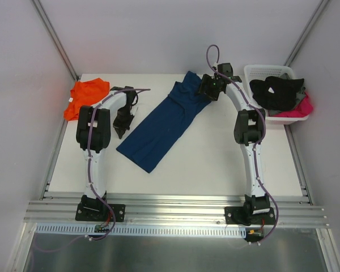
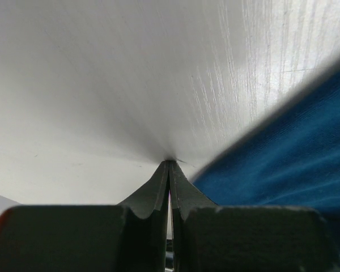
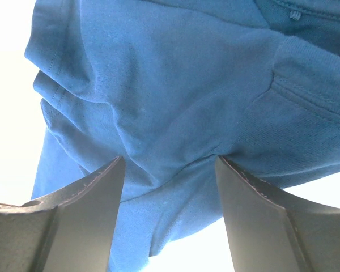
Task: Fold and stack the t-shirts
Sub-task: Fold the tshirt
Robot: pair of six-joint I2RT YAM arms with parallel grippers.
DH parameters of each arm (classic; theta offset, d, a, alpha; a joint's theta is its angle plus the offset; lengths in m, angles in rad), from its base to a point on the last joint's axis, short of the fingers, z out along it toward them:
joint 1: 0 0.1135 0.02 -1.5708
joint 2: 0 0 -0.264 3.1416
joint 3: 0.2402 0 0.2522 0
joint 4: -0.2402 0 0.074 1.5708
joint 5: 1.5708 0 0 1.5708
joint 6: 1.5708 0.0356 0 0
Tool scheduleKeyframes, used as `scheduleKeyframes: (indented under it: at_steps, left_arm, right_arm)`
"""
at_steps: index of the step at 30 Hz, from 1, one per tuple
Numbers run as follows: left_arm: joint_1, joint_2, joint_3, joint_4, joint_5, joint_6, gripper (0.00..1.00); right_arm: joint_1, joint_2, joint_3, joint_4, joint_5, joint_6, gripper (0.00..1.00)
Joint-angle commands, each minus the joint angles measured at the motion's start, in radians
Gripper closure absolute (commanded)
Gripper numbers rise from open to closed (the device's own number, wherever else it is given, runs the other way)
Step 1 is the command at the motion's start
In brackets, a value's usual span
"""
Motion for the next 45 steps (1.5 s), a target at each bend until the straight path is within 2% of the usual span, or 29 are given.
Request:
scheduleKeyframes:
  at_steps: [1,3,8,20,22,23,27,31,34,38,45]
  left_arm:
    - [-0.007,-0.036,-0.032,-0.041,0.029,0.005,1.0]
    - [-0.014,-0.084,-0.106,-0.042,0.046,-0.002,1.0]
    - [-0.03,-0.125,-0.183,-0.042,0.064,-0.006,1.0]
    - [-0.111,-0.204,-0.268,-0.044,0.121,-0.02,1.0]
    - [-0.111,-0.223,-0.283,-0.039,0.098,-0.032,1.0]
    - [-0.106,-0.231,-0.285,-0.03,0.022,-0.037,1.0]
    - [-0.048,-0.273,-0.221,-0.03,-0.011,-0.022,1.0]
    - [-0.043,-0.293,-0.164,-0.047,-0.081,-0.005,1.0]
    - [-0.033,-0.286,-0.066,-0.036,-0.144,0.021,1.0]
    - [-0.036,-0.245,0.078,-0.041,-0.103,0.037,1.0]
    - [-0.109,-0.204,0.048,-0.055,0.0,-0.005,1.0]
  right_arm:
    - [-0.01,-0.033,0.0,0.011,-0.007,0.007,0.31]
    - [-0.01,-0.028,0.008,0.018,-0.007,0.005,0.31]
    - [-0.009,-0.017,0.02,0.024,-0.004,0.008,0.31]
    - [0.014,-0.019,0.037,0.032,-0.004,0.007,0.31]
    - [0.014,-0.031,0.034,0.024,-0.004,0.004,0.31]
    - [0.013,-0.034,0.033,0.023,-0.005,-0.001,0.31]
    - [0.006,-0.062,0.019,0.023,-0.008,-0.009,0.31]
    - [-0.001,-0.092,0.01,0.014,-0.001,-0.016,0.31]
    - [-0.001,-0.126,0.0,0.012,-0.004,-0.024,0.31]
    - [-0.001,-0.151,-0.01,0.023,-0.005,-0.024,0.31]
    - [-0.003,-0.137,-0.017,0.018,0.004,-0.035,0.3]
